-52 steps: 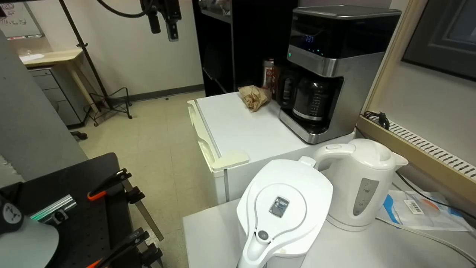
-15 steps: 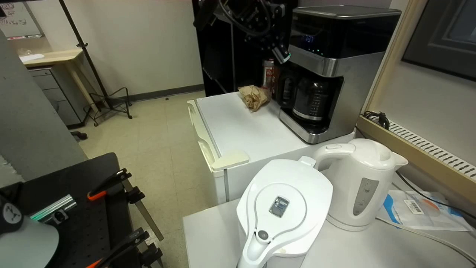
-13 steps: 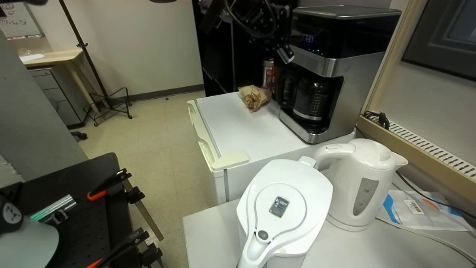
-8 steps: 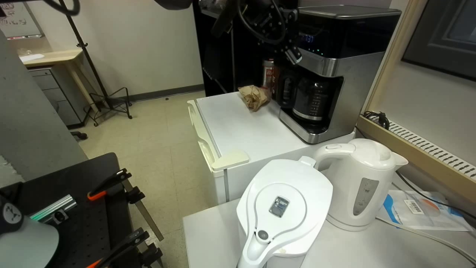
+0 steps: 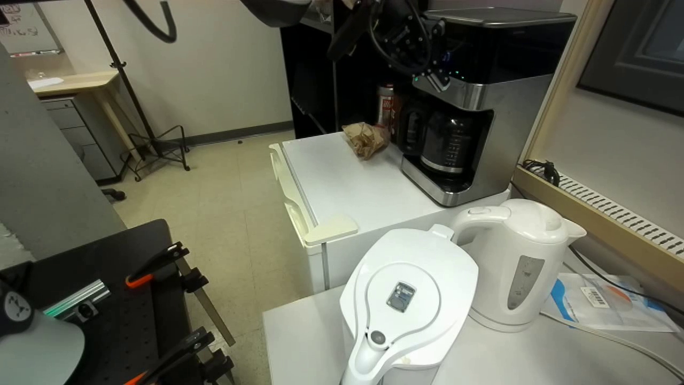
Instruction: Press a button on the coffeemaker.
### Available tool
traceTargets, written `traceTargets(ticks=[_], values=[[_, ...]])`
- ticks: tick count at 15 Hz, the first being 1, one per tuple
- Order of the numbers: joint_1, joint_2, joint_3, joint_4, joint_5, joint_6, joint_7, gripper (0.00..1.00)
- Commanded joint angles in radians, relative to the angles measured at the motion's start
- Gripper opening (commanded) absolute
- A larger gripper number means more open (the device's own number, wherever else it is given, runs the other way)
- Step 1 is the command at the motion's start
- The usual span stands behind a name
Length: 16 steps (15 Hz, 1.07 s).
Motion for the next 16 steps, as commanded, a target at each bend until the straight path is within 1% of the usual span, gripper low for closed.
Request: traceTargets(ticks=[1,6,9,13,16], values=[[0.025,0.063,-0.029,0.07,-0.026,0.029,0.031,0.01],[0.037,0.107,-0.049,0.118,-0.027,0.065,0.035,0.01],[0.043,0.111,-0.057,0.119,-0.036,0.074,0.047,0.01],[0.047,0.089,-0.062,0.088,-0.047,0.092,0.054,0.01],[0.051,0.032,-0.057,0.02,-0.052,0.084,0.043,0.0]])
